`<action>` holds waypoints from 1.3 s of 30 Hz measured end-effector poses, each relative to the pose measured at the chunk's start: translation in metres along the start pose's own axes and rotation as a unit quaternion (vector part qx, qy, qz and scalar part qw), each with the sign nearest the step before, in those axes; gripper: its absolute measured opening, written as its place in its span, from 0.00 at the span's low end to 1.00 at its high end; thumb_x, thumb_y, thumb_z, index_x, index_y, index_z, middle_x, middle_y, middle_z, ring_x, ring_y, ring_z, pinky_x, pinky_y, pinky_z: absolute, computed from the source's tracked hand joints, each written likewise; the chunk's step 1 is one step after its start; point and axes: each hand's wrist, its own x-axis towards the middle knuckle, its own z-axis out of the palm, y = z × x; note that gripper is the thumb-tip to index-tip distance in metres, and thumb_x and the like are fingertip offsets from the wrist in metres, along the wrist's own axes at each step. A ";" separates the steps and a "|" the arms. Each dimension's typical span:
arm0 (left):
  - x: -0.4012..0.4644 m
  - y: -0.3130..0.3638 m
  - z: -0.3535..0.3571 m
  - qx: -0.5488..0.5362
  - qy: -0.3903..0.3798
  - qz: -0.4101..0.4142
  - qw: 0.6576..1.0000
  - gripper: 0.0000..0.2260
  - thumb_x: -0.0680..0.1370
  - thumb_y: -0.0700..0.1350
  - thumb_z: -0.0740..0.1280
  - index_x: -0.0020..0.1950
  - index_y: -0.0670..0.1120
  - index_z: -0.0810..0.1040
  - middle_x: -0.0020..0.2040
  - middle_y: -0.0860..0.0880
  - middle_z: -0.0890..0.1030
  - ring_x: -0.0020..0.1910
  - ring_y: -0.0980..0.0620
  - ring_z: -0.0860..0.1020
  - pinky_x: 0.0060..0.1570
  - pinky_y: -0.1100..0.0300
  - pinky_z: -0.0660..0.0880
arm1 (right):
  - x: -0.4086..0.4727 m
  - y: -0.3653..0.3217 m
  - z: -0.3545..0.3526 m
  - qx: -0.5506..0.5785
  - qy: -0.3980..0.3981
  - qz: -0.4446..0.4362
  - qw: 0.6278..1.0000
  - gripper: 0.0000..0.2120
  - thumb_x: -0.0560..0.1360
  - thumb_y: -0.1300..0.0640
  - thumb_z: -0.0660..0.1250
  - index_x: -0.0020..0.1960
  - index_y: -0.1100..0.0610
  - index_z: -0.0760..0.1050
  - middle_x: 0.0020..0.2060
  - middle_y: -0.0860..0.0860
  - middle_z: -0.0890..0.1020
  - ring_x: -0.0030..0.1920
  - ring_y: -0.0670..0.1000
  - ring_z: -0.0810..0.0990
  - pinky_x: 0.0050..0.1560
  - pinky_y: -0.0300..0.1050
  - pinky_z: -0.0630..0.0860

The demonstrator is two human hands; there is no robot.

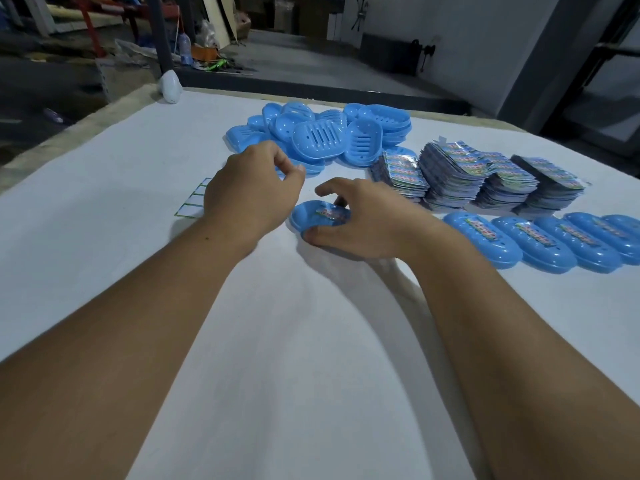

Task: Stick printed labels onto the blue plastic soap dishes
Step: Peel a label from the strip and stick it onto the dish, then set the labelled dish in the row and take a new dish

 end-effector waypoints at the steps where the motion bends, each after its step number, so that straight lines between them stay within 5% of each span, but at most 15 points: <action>1: 0.000 -0.001 0.001 0.002 -0.002 0.000 1.000 0.10 0.79 0.59 0.66 0.47 0.54 0.75 0.44 0.52 0.80 0.48 0.47 0.78 0.41 0.55 0.72 | -0.003 -0.002 0.001 -0.041 0.003 0.016 0.999 0.38 0.67 0.27 0.65 0.73 0.40 0.68 0.64 0.49 0.79 0.64 0.57 0.76 0.60 0.51 0.72; 6: 0.001 -0.004 0.001 0.002 -0.016 -0.014 1.000 0.10 0.78 0.60 0.66 0.43 0.55 0.72 0.46 0.51 0.81 0.50 0.46 0.78 0.45 0.53 0.73 | -0.020 -0.009 0.003 -0.133 0.008 0.092 0.987 0.36 0.69 0.25 0.55 0.71 0.42 0.69 0.67 0.54 0.74 0.68 0.62 0.69 0.63 0.59 0.66; 10: -0.001 -0.002 0.002 0.006 -0.011 -0.012 1.000 0.10 0.77 0.59 0.66 0.43 0.55 0.73 0.46 0.52 0.82 0.46 0.45 0.80 0.43 0.53 0.73 | -0.034 -0.009 0.002 -0.156 0.036 0.120 0.980 0.32 0.70 0.28 0.55 0.61 0.50 0.76 0.62 0.53 0.76 0.64 0.62 0.69 0.61 0.58 0.65; 15: -0.003 -0.002 0.002 -0.006 -0.010 -0.013 1.000 0.10 0.76 0.59 0.67 0.42 0.55 0.75 0.43 0.54 0.79 0.46 0.46 0.78 0.45 0.54 0.72 | -0.049 -0.006 0.001 -0.157 0.067 0.155 0.973 0.24 0.70 0.31 0.58 0.47 0.51 0.74 0.56 0.53 0.78 0.60 0.61 0.71 0.55 0.57 0.65; 22: -0.004 -0.002 0.002 -0.004 -0.013 0.000 1.000 0.10 0.77 0.59 0.68 0.44 0.54 0.77 0.43 0.52 0.79 0.46 0.45 0.78 0.46 0.53 0.74 | -0.060 0.003 0.001 -0.068 0.099 0.173 0.978 0.29 0.72 0.35 0.62 0.70 0.46 0.73 0.66 0.51 0.77 0.68 0.59 0.69 0.65 0.60 0.65; 39: -0.003 -0.004 0.002 -0.006 -0.037 0.000 0.999 0.10 0.77 0.58 0.68 0.45 0.52 0.78 0.44 0.51 0.81 0.46 0.46 0.78 0.45 0.54 0.72 | -0.066 0.043 -0.013 -0.009 0.131 0.240 0.962 0.23 0.73 0.42 0.66 0.68 0.43 0.75 0.64 0.49 0.80 0.69 0.58 0.70 0.70 0.57 0.62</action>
